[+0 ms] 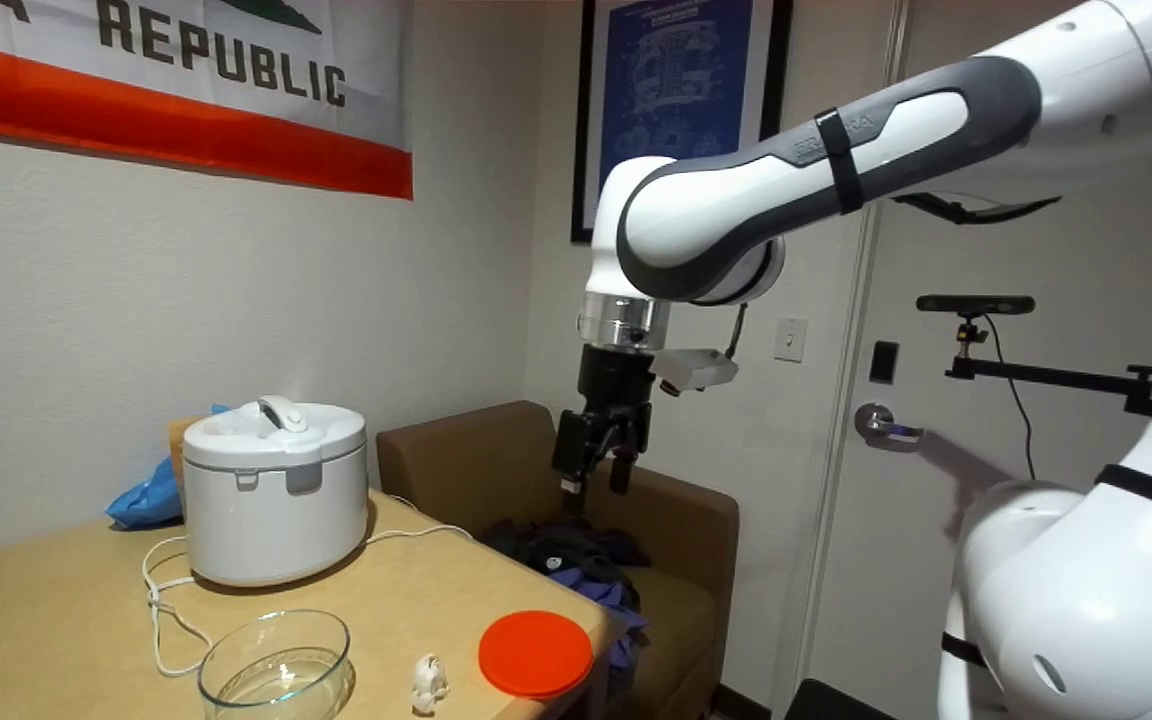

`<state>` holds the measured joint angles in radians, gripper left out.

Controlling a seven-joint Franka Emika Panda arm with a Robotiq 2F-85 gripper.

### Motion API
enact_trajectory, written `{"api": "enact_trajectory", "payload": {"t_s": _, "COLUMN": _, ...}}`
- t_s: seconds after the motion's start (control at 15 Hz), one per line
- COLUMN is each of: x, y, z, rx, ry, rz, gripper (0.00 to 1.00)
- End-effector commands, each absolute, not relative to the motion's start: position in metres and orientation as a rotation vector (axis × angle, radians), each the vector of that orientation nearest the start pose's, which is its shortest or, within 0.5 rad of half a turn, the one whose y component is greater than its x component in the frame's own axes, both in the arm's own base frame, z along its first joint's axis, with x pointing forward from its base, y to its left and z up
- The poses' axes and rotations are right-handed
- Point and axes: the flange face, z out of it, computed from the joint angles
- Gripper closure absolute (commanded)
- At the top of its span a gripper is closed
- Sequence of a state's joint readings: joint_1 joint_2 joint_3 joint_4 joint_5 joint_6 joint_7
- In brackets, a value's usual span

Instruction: Place the crumpled paper in the clear bowl then cover the bowl with the orange lid

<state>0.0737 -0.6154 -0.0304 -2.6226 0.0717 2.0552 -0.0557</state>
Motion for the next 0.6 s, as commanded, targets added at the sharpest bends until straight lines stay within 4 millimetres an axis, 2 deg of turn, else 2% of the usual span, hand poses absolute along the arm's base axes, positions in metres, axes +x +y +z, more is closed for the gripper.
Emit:
{"api": "enact_trajectory", "payload": {"t_s": 0.0, "x": 0.398, "y": 0.052, "z": 0.454, "rx": -3.009, "ry": -0.348, "rz": -0.122, "gripper": 0.00}}
{"api": "enact_trajectory", "payload": {"t_s": 0.2, "x": 0.413, "y": 0.074, "z": 0.461, "rx": -2.963, "ry": -0.540, "rz": -0.176, "gripper": 0.00}}
{"api": "enact_trajectory", "payload": {"t_s": 0.27, "x": 0.400, "y": 0.064, "z": 0.457, "rx": -2.991, "ry": -0.437, "rz": -0.157, "gripper": 0.00}}
{"api": "enact_trajectory", "payload": {"t_s": 0.53, "x": 0.409, "y": 0.074, "z": 0.458, "rx": -2.981, "ry": -0.513, "rz": -0.157, "gripper": 0.00}}
